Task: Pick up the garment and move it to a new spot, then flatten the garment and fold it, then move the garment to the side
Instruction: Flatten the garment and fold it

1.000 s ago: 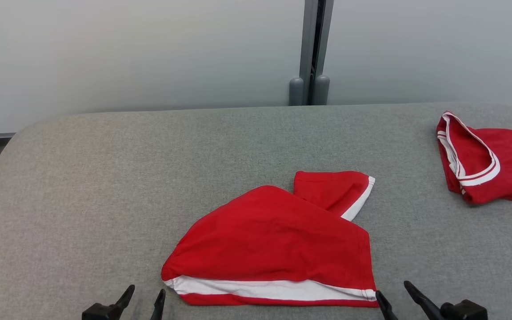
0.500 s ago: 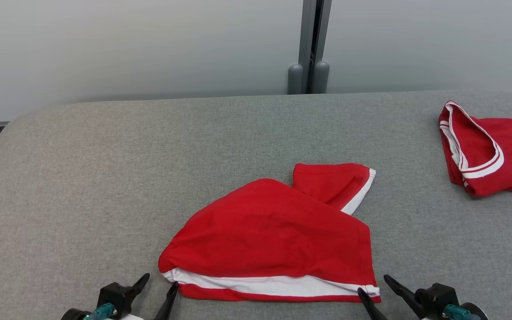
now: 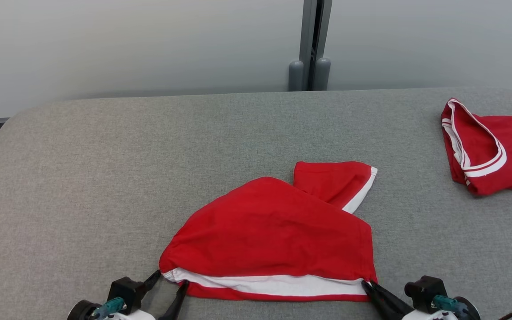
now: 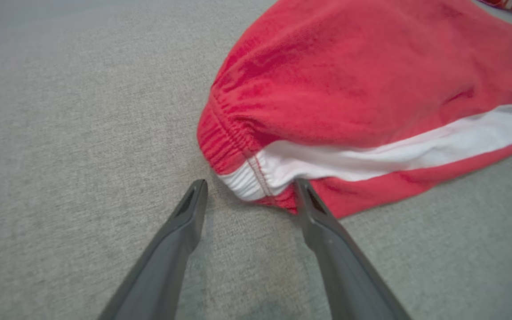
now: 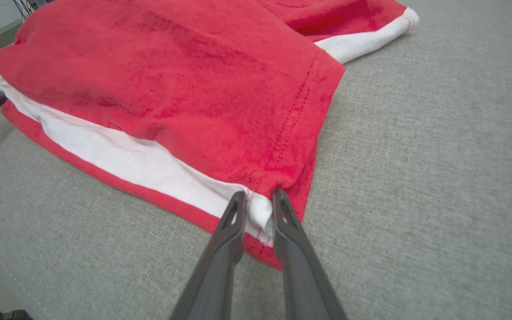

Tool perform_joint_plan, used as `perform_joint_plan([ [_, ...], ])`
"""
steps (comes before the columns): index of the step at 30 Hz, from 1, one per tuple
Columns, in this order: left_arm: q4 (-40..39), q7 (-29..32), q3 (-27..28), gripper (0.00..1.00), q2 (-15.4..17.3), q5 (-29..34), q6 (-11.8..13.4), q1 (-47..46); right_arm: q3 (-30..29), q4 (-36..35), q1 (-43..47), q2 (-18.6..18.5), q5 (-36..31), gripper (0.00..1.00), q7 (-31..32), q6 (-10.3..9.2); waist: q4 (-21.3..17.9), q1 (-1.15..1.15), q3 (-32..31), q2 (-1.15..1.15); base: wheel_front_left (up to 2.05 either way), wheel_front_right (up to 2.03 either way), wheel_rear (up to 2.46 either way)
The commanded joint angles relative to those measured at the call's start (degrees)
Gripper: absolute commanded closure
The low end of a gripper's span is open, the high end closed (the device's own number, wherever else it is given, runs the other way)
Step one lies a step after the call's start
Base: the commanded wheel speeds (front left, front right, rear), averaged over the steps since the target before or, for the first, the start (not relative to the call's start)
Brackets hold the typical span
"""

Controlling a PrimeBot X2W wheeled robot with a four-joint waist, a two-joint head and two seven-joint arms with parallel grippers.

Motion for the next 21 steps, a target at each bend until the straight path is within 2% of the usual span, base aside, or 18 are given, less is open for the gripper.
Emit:
perform_joint_plan([
  [1,-0.27,-0.07,-0.35,0.34,0.39,-0.18,-0.04,-1.40,0.17,0.19,-0.55,-0.04,0.32,1.00,-0.28,0.00,0.03,0.00,0.03,0.00,0.00,0.00,0.00],
  [2,-0.49,-0.07,-0.63,0.76,0.60,-0.44,-0.04,-1.56,0.22,0.37,-0.76,0.14,0.43,1.00,-0.29,0.00,0.04,0.00,0.05,0.00,0.00,0.00,0.00],
  [3,-0.89,-0.07,-0.82,1.00,0.70,-0.63,-0.04,-1.57,0.21,0.27,-0.98,0.31,0.59,1.00,-0.28,0.00,0.06,0.00,0.06,0.00,0.00,0.00,0.00],
  [9,-4.52,-0.06,0.27,1.00,1.04,-1.54,-0.04,0.55,-1.76,-3.38,0.18,-0.41,0.65,1.00,-0.28,0.00,0.24,0.00,-0.17,0.00,0.00,0.00,0.00],
  [16,-13.69,-0.07,4.37,1.00,1.56,-3.03,-0.04,2.98,-5.97,-10.82,1.71,-2.13,1.05,1.00,-0.28,0.00,0.23,0.00,-0.03,0.00,0.00,0.00,0.00],
  [19,-18.07,-0.07,5.67,1.00,2.50,-3.60,-0.04,1.20,-8.12,-14.12,0.19,-2.38,1.70,1.00,-0.29,0.00,-0.05,0.00,0.44,0.00,0.00,0.00,0.00],
  [21,-22.20,-0.07,4.92,1.00,4.28,-4.18,-0.04,-4.32,-10.43,-17.53,-4.15,-2.87,3.37,1.00,-0.28,0.00,-0.65,0.00,1.73,0.00,0.00,0.00,0.00],
])
